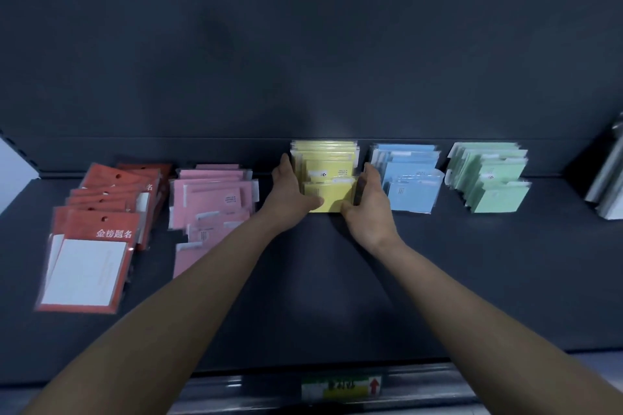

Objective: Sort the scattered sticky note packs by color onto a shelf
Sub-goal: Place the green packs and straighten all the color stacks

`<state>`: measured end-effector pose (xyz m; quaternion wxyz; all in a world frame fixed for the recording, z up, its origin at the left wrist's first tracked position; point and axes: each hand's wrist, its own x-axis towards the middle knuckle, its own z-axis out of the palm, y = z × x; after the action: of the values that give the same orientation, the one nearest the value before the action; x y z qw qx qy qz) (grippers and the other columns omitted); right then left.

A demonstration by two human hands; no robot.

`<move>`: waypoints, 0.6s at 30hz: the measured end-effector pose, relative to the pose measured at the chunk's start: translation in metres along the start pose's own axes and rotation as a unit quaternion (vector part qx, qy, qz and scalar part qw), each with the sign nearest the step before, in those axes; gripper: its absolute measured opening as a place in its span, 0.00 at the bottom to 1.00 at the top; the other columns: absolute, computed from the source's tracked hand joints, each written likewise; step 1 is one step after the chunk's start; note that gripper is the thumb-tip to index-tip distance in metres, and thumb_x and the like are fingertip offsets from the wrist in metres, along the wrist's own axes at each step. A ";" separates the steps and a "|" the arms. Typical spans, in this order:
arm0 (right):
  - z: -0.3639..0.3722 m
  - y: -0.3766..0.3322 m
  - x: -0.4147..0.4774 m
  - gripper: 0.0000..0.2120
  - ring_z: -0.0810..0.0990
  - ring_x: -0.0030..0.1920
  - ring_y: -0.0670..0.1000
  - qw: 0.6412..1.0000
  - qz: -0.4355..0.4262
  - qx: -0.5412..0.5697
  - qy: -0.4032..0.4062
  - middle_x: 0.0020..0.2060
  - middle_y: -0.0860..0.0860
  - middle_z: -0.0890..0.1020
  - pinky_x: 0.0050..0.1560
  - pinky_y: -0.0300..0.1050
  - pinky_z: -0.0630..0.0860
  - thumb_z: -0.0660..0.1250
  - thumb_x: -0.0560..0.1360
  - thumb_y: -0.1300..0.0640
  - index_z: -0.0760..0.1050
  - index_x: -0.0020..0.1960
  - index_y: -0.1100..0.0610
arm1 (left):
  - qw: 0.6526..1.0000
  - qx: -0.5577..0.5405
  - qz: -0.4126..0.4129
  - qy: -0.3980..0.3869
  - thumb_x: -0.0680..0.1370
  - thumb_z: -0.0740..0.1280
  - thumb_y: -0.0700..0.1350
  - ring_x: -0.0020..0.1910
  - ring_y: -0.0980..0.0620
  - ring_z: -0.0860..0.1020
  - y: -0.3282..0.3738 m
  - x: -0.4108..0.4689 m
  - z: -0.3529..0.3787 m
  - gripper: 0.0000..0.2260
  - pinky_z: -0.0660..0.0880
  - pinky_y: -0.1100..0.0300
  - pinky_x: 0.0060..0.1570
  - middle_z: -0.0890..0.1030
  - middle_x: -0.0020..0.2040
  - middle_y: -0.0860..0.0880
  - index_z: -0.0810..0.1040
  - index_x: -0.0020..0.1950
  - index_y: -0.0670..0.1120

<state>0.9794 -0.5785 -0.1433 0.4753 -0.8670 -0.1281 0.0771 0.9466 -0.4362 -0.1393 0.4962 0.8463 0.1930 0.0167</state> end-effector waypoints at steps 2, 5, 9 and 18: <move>-0.004 -0.003 -0.004 0.32 0.66 0.69 0.53 0.998 -0.036 -0.025 0.044 0.68 0.54 0.69 0.69 0.40 0.62 0.63 0.75 0.68 0.56 0.75 0.60 | 0.999 -0.005 0.022 0.032 0.74 0.69 0.40 0.73 0.49 0.56 0.005 -0.005 0.001 0.43 0.57 0.66 0.62 0.51 0.75 0.46 0.41 0.76 0.45; -0.007 -0.014 -0.008 0.26 0.67 0.67 0.55 0.986 -0.128 -0.057 0.093 0.65 0.55 0.71 0.67 0.39 0.61 0.63 0.73 0.69 0.64 0.71 0.62 | 0.994 0.004 0.058 0.093 0.74 0.69 0.38 0.71 0.50 0.60 0.012 -0.017 -0.003 0.39 0.58 0.70 0.57 0.56 0.73 0.45 0.46 0.76 0.44; 0.004 -0.039 -0.010 0.21 0.68 0.65 0.54 0.971 -0.225 -0.074 0.028 0.64 0.55 0.72 0.64 0.32 0.57 0.63 0.74 0.68 0.68 0.67 0.62 | 0.985 0.047 0.088 0.139 0.74 0.68 0.36 0.68 0.49 0.64 0.019 -0.034 -0.024 0.33 0.60 0.67 0.63 0.61 0.70 0.44 0.55 0.75 0.42; 0.055 -0.067 -0.020 0.14 0.73 0.59 0.48 0.959 -0.182 -0.036 -0.215 0.59 0.52 0.74 0.58 0.35 0.69 0.66 0.75 0.63 0.73 0.60 0.53 | 0.935 0.316 -0.160 0.033 0.69 0.75 0.45 0.65 0.41 0.69 -0.012 -0.085 -0.100 0.33 0.69 0.51 0.62 0.65 0.67 0.40 0.64 0.69 0.41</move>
<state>0.9362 -0.5054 -0.1159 0.4114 -0.8083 -0.3858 0.1690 0.8425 -0.3771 -0.0853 0.1925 0.9164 0.3374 -0.0967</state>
